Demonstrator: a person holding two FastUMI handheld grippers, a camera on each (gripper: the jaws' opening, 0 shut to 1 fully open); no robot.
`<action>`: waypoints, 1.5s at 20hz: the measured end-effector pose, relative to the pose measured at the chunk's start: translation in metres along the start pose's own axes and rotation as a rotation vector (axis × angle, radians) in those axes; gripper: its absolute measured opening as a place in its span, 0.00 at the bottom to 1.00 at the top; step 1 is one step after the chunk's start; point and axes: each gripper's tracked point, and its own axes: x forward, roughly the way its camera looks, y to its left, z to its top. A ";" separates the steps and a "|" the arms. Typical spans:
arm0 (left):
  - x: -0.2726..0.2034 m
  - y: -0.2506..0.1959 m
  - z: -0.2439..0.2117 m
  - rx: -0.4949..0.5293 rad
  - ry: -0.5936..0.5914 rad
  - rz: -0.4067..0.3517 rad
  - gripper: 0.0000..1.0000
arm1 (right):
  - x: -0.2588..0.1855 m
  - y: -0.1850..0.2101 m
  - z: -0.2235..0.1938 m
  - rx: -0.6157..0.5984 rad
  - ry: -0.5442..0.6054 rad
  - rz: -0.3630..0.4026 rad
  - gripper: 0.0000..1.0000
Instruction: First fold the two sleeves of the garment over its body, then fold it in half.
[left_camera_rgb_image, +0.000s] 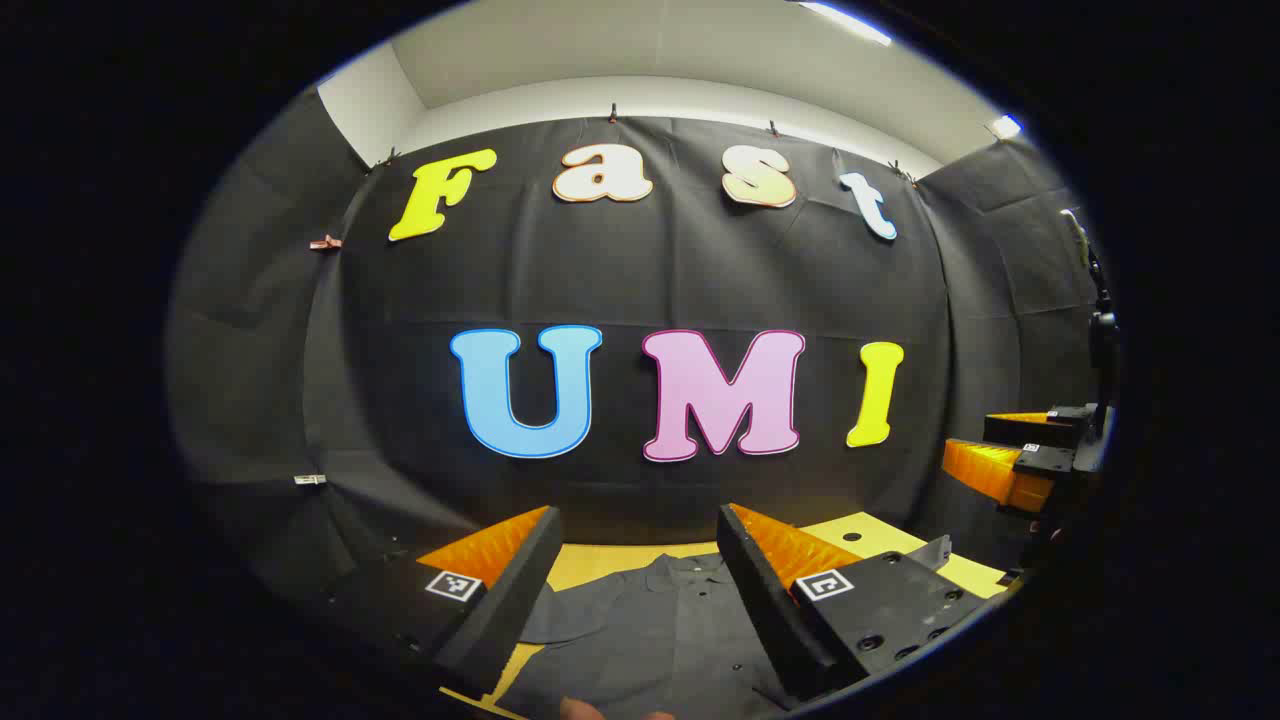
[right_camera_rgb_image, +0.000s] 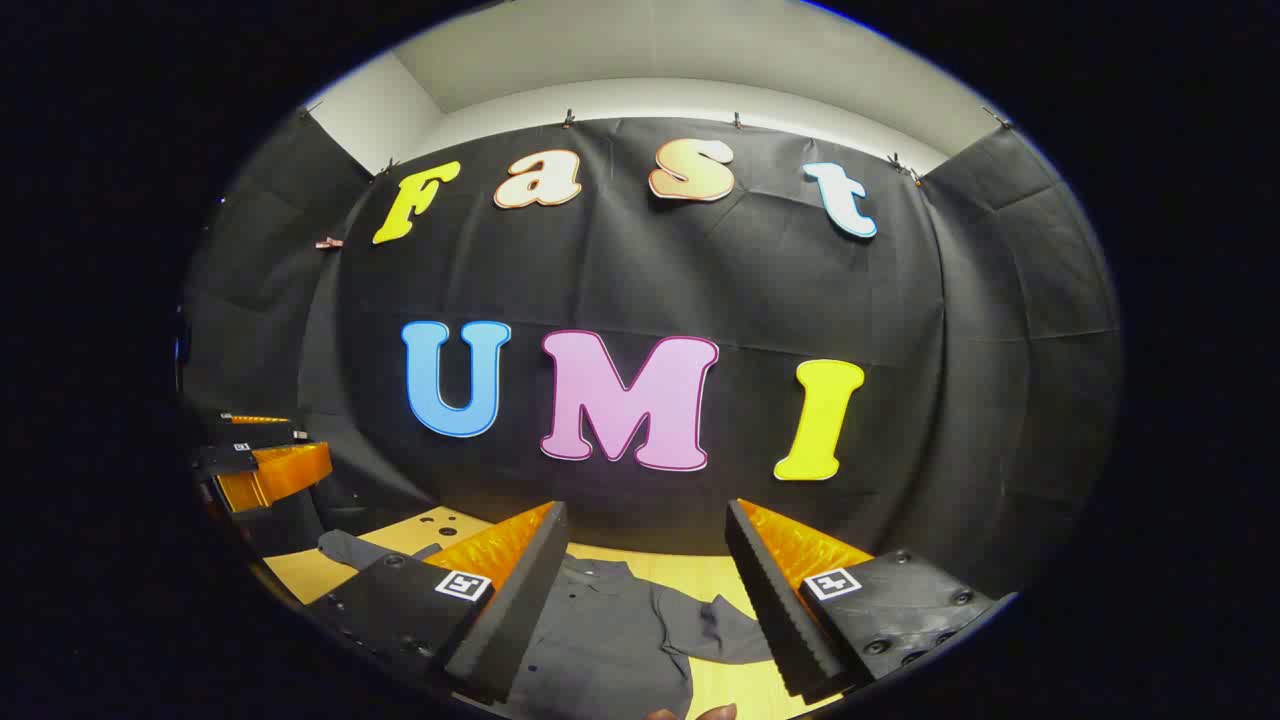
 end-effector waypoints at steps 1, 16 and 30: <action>0.002 -0.001 0.001 0.002 0.000 -0.001 0.98 | 0.001 -0.002 -0.001 0.002 0.004 -0.001 0.98; 0.024 -0.008 -0.007 0.014 0.010 -0.016 0.98 | 0.015 -0.012 -0.006 0.002 0.006 -0.027 0.97; 0.044 -0.066 -0.024 -0.004 0.036 -0.071 0.98 | 0.048 -0.225 -0.140 -0.008 0.282 -0.308 0.98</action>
